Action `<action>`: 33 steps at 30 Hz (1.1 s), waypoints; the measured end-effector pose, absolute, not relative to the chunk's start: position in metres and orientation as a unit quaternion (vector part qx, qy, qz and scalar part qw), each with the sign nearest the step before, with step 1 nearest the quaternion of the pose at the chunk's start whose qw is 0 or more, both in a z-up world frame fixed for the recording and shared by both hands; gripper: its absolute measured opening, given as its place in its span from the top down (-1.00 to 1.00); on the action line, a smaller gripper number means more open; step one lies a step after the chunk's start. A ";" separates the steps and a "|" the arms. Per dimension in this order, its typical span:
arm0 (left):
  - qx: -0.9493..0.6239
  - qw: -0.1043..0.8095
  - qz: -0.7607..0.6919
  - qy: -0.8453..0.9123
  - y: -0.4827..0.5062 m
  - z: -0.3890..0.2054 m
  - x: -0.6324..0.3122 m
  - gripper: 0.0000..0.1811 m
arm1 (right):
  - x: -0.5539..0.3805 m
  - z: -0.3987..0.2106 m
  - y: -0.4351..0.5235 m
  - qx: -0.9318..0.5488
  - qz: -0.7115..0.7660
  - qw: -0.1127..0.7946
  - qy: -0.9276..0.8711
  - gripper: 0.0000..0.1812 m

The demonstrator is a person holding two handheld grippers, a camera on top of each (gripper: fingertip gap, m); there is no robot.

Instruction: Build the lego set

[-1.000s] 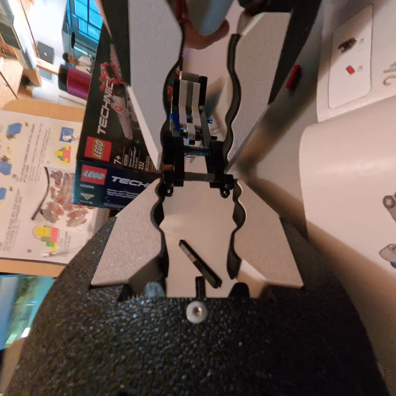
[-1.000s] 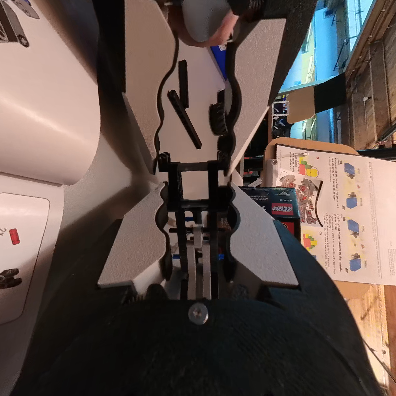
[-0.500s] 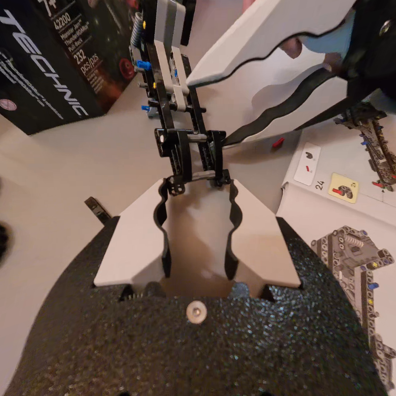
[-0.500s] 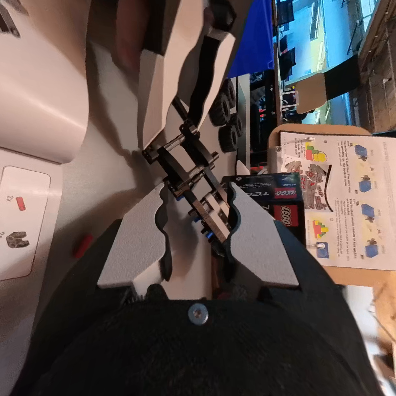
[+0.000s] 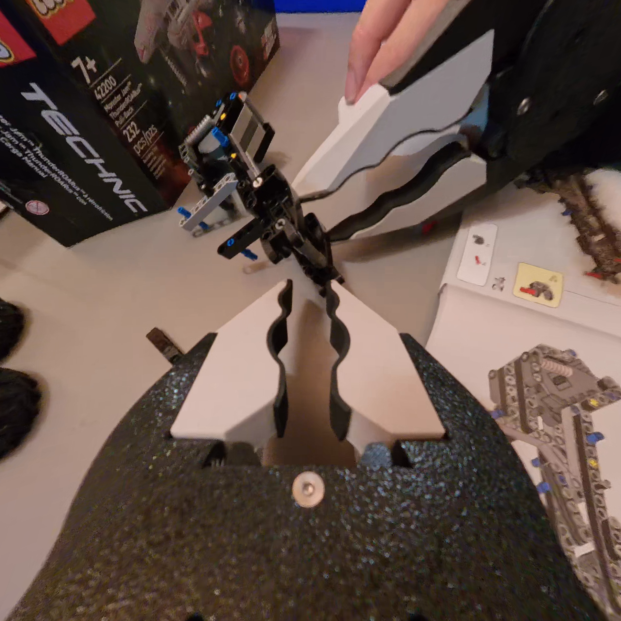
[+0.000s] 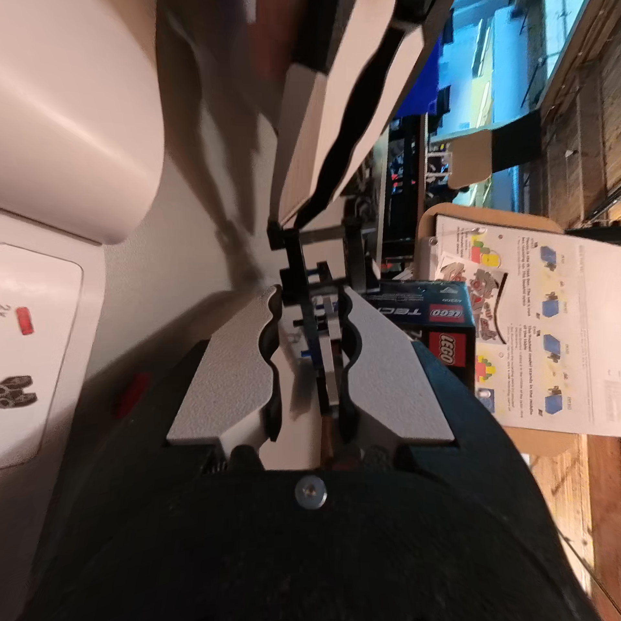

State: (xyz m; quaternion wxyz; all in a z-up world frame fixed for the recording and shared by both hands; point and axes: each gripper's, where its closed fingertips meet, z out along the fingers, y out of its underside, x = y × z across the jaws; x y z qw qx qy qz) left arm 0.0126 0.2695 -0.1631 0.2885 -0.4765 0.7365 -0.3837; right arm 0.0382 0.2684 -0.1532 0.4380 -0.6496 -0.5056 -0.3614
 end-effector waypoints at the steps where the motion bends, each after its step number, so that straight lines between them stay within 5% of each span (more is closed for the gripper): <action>1: -0.481 0.279 -0.399 0.729 0.266 -0.161 0.013 0.81 | 0.032 -0.149 0.268 -0.642 -0.352 0.455 -0.507 0.70; 12: -0.481 0.279 -0.401 0.728 0.270 -0.159 0.012 0.76 | 0.041 -0.150 0.269 -0.646 -0.368 0.435 -0.508 0.90; 20: -0.280 0.541 -0.241 0.756 0.272 -0.115 0.021 0.32 | 0.047 -0.138 0.257 -0.642 -0.390 0.356 -0.556 0.94; 23: -0.221 0.570 -0.177 0.771 0.264 -0.121 0.024 0.16 | 0.035 -0.137 0.253 -0.626 -0.383 0.329 -0.594 0.93; 33: -0.285 0.581 -0.216 0.732 0.266 -0.114 0.032 0.29 | 0.016 -0.123 0.260 -0.598 -0.407 0.350 -0.595 0.89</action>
